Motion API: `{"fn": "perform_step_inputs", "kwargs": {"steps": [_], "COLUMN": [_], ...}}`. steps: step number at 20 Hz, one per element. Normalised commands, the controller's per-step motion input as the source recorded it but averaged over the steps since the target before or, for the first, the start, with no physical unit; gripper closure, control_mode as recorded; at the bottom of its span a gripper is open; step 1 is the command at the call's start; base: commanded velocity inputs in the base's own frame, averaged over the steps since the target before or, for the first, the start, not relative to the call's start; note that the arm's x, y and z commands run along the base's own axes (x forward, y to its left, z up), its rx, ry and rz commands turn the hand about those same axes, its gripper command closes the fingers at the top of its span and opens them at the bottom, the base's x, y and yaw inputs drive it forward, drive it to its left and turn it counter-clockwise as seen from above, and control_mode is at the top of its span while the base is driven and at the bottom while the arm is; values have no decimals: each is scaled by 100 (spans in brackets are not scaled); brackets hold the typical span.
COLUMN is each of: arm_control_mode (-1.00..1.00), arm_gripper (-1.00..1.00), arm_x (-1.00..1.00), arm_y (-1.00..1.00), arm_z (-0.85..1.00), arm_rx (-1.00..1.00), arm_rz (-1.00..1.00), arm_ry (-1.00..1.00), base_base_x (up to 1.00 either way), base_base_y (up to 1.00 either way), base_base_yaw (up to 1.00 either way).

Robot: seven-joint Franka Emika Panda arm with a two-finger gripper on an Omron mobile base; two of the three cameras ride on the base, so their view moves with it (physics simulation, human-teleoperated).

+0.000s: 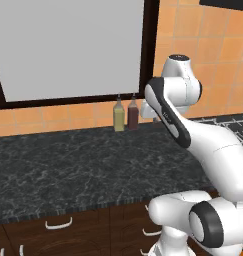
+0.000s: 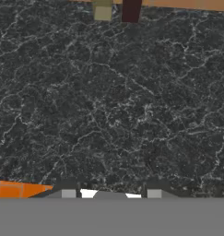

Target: Navigate to the fridge.

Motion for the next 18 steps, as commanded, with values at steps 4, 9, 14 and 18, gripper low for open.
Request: {"fn": "perform_step_inputs", "kwargs": {"steps": [4,9,14,18], "arm_control_mode": [-100,-100,-100,100], "arm_gripper": [-100,-100,-100,-100], "arm_x": [-42,-100,-84,0], "arm_y": [-11,-19,0,0], "arm_z": [-5,-49,-67,0], "arm_rx": [0,0,-1,0], "arm_rz": [-1,-4,0,0], "arm_ry": [0,0,0,0], "base_base_x": [0,0,0,-70], "base_base_y": [0,0,0,0], "base_base_yaw": [0,0,0,13]}}
